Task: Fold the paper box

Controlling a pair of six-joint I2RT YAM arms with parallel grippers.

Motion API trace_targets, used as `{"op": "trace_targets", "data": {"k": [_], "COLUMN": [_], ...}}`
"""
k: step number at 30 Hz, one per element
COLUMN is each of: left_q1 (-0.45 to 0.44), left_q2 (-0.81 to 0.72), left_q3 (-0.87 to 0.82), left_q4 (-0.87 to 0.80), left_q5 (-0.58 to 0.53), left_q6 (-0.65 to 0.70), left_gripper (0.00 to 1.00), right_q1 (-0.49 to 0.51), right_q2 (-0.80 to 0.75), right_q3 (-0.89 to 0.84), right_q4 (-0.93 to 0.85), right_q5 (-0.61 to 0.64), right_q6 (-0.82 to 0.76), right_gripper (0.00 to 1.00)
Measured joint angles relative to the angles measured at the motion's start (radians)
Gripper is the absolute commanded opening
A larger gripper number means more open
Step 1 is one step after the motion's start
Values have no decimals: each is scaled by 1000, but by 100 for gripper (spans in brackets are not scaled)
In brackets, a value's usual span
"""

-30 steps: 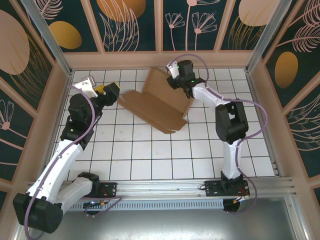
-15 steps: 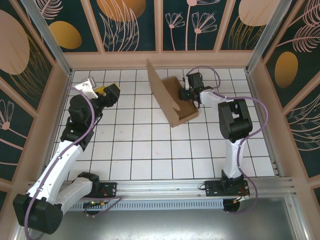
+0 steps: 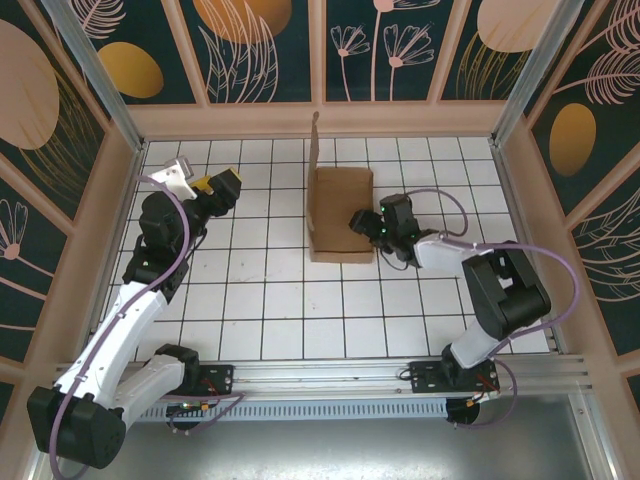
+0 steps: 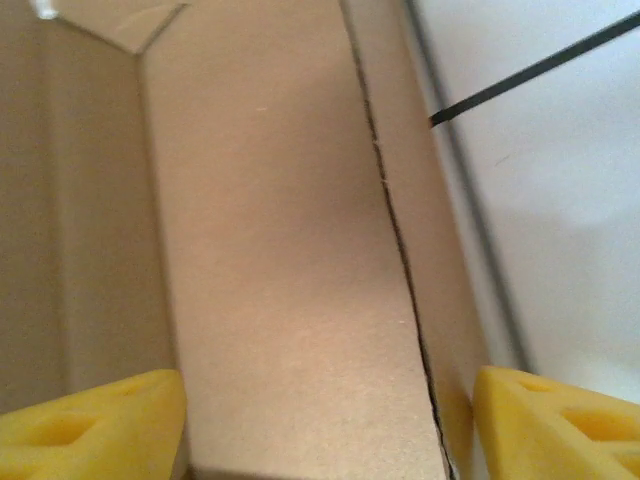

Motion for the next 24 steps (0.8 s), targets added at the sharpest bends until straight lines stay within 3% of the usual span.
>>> {"op": "trace_targets", "data": {"k": [7, 12, 15, 17, 19, 24], "left_q1": [0, 0, 0, 0, 0, 0], "left_q2": [1, 1, 1, 0, -5, -19], "left_q3": [-26, -47, -49, -50, -57, -92], "left_q4": [18, 21, 22, 22, 26, 59], "left_q5": [0, -1, -4, -11, -14, -20], "left_q6": [-17, -17, -16, -12, -5, 18], "left_gripper": [78, 78, 77, 77, 77, 77], "right_q1": [54, 46, 21, 7, 2, -17], "right_q2": [18, -24, -80, -125, -150, -16], "right_q3": [-90, -144, -129, -113, -86, 143], "right_q4": [180, 165, 93, 43, 27, -11], "right_q5": [-72, -66, -11, 58, 113, 204], "right_q6": [199, 171, 52, -68, -231, -688], "right_gripper": [86, 87, 85, 78, 77, 76]}}
